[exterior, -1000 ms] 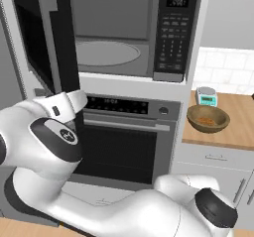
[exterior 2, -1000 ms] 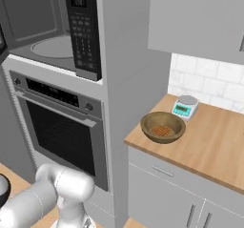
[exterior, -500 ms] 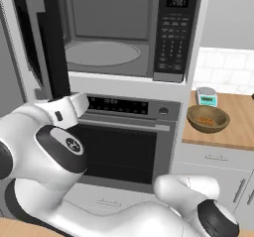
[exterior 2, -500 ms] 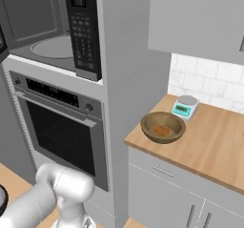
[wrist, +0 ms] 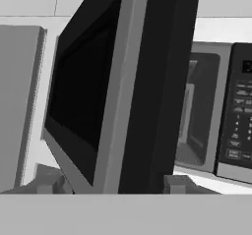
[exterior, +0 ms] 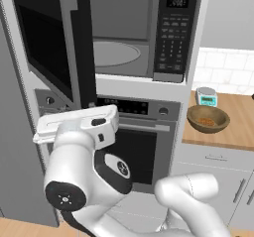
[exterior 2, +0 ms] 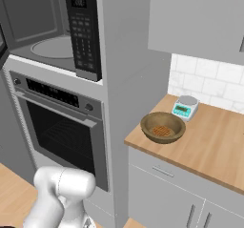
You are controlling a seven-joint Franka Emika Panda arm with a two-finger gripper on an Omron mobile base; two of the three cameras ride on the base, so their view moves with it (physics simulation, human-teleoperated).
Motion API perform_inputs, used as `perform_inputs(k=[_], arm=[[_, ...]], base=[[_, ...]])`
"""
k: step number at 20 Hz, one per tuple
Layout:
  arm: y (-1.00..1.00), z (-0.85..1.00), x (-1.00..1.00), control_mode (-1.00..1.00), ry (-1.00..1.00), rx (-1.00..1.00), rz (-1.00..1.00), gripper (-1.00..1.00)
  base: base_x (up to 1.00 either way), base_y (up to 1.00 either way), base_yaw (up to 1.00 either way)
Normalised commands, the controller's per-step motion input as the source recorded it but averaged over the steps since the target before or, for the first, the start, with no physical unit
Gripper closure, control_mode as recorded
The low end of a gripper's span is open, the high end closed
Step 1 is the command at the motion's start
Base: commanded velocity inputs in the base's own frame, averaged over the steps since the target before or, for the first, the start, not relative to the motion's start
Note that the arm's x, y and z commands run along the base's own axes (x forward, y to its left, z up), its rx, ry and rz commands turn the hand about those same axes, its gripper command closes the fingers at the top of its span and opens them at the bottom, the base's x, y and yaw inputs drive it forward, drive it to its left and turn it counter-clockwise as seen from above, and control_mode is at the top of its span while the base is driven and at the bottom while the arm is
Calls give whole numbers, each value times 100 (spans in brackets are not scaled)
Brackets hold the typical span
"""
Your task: Open the microwave, place the bowl with waffle inside the microwave, then close the microwave door and turn it on.
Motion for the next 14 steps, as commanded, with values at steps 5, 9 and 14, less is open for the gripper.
perform_inputs(k=[5, 9, 14], arm=[[0, -13, -100, -100, -17, 6, 0, -100], [-38, 0, -100, -100, -7, 13, 8, -100], [-99, 9, -82, -100, -1, 29, 9, -100]], base=[[0, 0, 0], [0, 0, 0], [0, 0, 0]])
